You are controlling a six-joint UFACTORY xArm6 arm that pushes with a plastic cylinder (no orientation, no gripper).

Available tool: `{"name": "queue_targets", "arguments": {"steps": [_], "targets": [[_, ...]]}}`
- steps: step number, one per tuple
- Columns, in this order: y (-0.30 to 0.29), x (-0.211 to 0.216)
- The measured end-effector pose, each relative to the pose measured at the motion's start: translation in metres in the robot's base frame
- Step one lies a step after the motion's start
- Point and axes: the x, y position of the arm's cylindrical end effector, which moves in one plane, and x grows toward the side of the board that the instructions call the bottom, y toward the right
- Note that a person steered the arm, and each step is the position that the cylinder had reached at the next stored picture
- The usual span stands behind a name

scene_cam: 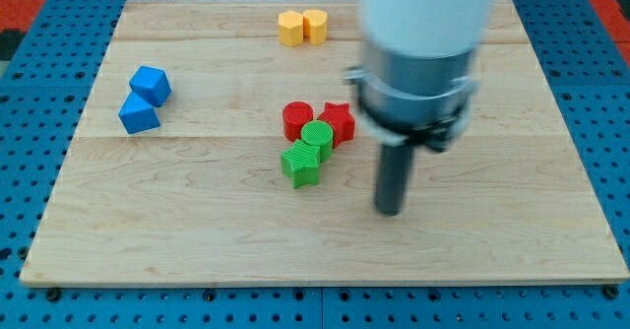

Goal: Move the yellow heart to the bottom left of the red circle

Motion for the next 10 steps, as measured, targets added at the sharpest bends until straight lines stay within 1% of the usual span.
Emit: {"name": "queue_targets", "arguments": {"steps": [1, 2, 3, 4, 5, 6, 7, 8, 9, 10], "targets": [[0.036, -0.116], [0.027, -0.221], [-0.019, -0.271], [-0.030, -0.315], [-0.104, -0.289], [-0.127, -0.246], [-0.126, -0.206], [-0.110, -0.215], [-0.105, -0.182], [-0.105, -0.172]]}}
